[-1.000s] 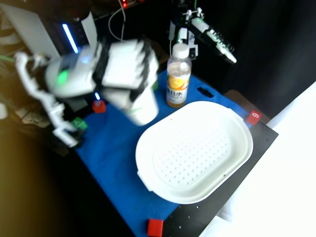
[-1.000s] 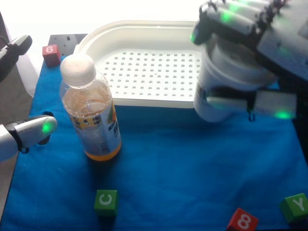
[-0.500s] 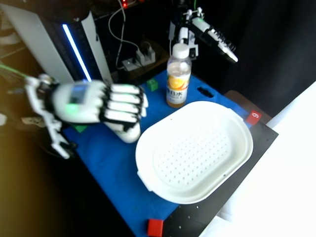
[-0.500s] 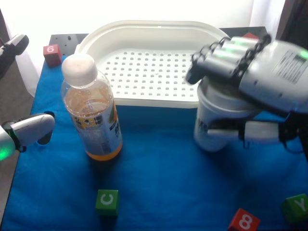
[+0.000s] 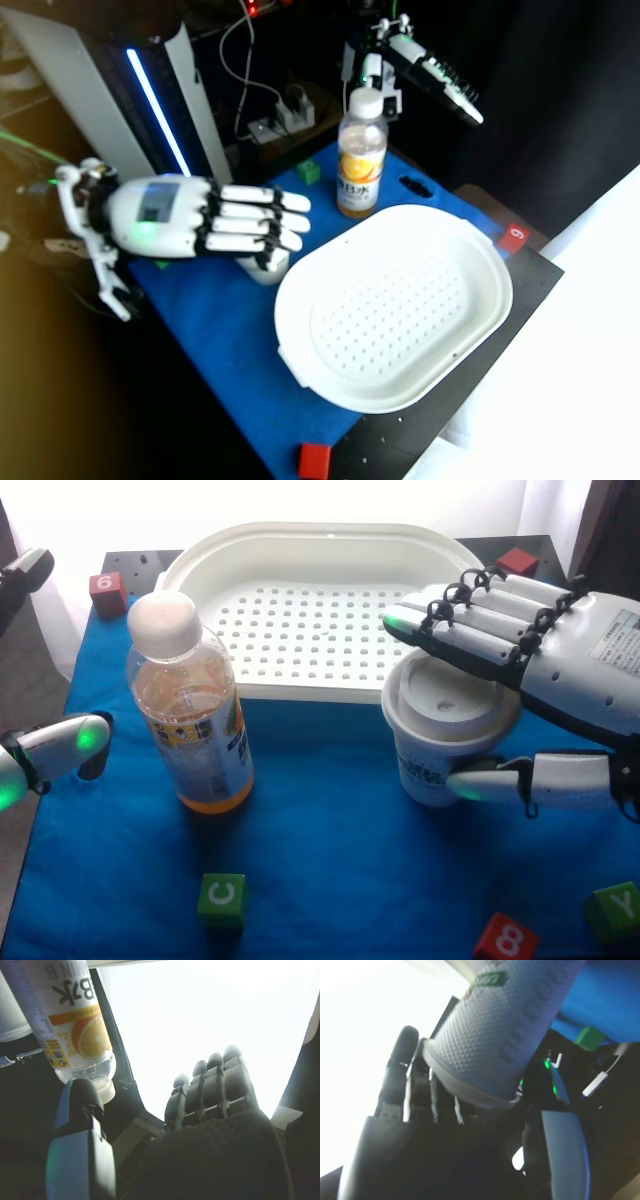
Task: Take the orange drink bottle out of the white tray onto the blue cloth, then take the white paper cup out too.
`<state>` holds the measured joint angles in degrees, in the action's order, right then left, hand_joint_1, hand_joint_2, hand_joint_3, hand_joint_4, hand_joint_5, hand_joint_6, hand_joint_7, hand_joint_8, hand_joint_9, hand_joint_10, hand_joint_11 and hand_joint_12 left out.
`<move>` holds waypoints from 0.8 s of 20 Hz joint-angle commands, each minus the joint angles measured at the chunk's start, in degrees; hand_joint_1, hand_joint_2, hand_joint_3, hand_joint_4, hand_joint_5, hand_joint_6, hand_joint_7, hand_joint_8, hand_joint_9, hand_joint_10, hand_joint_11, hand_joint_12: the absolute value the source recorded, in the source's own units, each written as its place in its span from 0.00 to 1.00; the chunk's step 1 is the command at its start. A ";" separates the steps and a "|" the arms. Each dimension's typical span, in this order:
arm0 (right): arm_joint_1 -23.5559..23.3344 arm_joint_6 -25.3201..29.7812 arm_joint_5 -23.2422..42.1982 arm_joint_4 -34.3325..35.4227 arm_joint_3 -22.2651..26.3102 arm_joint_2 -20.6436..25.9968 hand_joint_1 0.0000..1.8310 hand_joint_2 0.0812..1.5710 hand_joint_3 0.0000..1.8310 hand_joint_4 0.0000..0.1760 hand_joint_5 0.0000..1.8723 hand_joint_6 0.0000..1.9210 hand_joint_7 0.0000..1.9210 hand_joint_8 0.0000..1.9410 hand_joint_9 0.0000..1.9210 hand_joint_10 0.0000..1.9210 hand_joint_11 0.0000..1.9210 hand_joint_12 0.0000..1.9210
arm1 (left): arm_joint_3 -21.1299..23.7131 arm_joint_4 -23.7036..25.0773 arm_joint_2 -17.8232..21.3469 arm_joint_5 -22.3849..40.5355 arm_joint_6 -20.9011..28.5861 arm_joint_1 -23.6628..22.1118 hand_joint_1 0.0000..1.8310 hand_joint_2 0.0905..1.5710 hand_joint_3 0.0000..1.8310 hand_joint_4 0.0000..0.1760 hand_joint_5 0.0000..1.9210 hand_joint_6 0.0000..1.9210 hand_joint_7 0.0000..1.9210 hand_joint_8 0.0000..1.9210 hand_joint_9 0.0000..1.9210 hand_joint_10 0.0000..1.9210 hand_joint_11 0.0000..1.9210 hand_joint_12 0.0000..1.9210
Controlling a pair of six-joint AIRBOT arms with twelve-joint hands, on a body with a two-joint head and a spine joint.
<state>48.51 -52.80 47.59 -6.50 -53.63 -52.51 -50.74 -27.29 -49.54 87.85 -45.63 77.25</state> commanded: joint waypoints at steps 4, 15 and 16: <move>-0.51 -0.11 10.39 0.42 0.62 0.84 0.21 0.62 0.00 0.78 0.00 0.00 0.00 0.00 0.00 0.00 0.00 0.43 | -0.06 0.05 -0.06 7.73 0.25 -0.05 0.31 0.64 0.00 0.81 0.00 0.00 0.00 0.00 0.00 0.00 0.00 0.00; 4.05 -0.19 30.03 9.03 3.62 8.22 0.17 0.75 0.04 0.33 0.00 0.00 0.00 0.00 0.00 0.00 0.00 0.00 | -0.05 -0.16 0.24 9.16 0.32 0.38 0.32 0.66 0.00 0.66 0.00 0.00 0.00 0.00 0.00 0.00 0.00 0.00; 4.61 -0.53 31.31 10.66 3.63 8.32 0.20 0.75 0.03 0.41 0.00 0.00 0.00 0.00 0.00 0.00 0.00 0.00 | -0.03 -0.20 0.33 9.44 0.33 0.46 0.32 0.65 0.00 0.65 0.00 0.00 0.00 0.00 0.00 0.00 0.00 0.00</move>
<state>53.54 -53.32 71.13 4.29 -50.11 -44.16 -50.74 -27.75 -49.54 89.58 -45.58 77.93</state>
